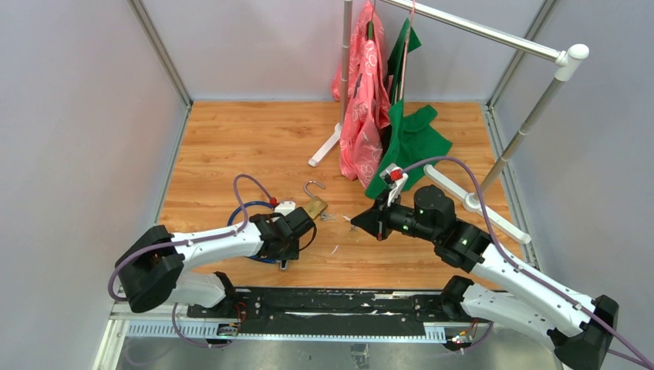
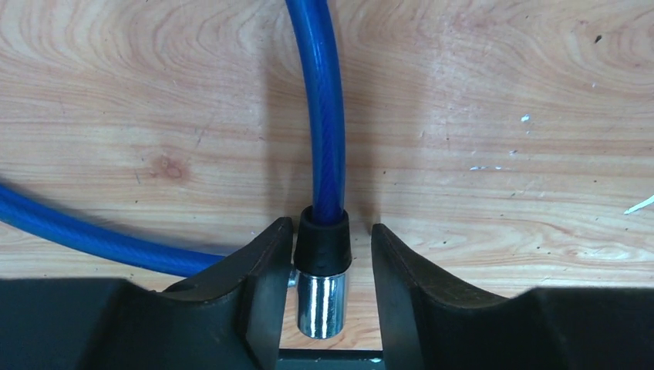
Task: Unlock with the key
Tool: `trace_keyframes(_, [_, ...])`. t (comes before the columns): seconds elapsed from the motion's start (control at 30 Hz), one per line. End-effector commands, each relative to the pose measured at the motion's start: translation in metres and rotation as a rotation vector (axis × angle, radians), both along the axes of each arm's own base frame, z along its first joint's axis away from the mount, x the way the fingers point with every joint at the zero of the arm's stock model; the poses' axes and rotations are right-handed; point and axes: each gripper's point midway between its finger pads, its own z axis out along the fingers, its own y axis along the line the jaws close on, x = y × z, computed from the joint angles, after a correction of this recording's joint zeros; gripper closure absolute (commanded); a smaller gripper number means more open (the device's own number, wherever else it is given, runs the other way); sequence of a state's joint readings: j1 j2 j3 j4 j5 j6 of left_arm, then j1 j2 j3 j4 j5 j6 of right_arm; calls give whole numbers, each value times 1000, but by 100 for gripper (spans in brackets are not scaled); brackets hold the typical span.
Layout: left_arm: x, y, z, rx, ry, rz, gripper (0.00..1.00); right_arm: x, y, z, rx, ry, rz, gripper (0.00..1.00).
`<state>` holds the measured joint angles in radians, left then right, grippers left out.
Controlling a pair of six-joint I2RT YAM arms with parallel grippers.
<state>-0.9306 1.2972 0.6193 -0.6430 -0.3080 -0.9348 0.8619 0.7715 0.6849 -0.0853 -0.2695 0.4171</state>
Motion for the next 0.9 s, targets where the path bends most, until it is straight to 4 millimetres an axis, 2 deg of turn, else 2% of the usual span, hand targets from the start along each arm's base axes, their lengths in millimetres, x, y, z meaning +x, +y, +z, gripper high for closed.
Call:
trace_keyframes(0.0, [-5, 3, -21, 29, 19, 27, 58, 1, -2, 0, -22, -13, -7, 100])
trace_keyframes(0.27, [-1, 4, -26, 24, -4, 54, 76, 2, -3, 0, -32, -12, -13, 100])
trace_keyframes(0.53, [14, 5, -9, -8, -87, 98, 83, 3, -3, 0, -32, -10, -15, 100])
trace_keyframes(0.73, [23, 6, 1, -62, -123, 126, 83, 4, -3, -1, -36, -9, -18, 100])
trace_keyframes(0.87, [21, 11, 1, -43, -118, 122, 72, 4, -3, 0, -36, -11, -21, 100])
